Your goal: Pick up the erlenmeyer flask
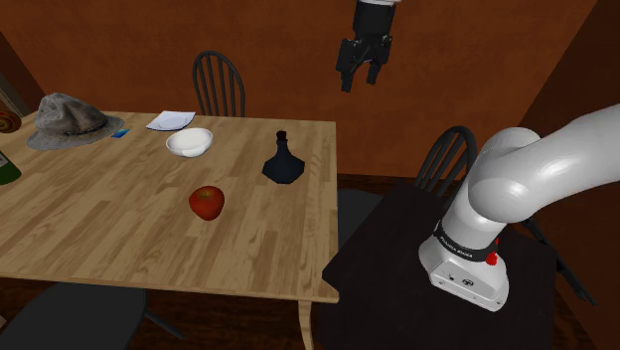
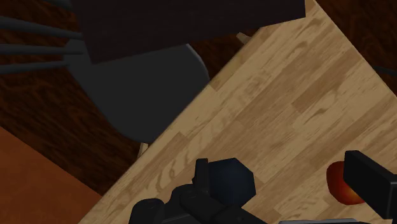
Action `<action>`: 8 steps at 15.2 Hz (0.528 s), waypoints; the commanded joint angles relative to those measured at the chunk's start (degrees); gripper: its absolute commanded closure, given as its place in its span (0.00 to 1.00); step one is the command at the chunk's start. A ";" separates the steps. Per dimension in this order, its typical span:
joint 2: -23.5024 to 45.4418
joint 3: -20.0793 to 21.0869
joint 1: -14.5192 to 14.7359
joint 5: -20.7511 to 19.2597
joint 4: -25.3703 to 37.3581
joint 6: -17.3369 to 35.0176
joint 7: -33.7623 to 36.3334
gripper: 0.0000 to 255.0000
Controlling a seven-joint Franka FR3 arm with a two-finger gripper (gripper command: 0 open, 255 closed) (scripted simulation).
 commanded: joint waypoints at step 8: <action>13.57 -0.25 -0.63 -0.27 1.46 11.28 -0.35 0.00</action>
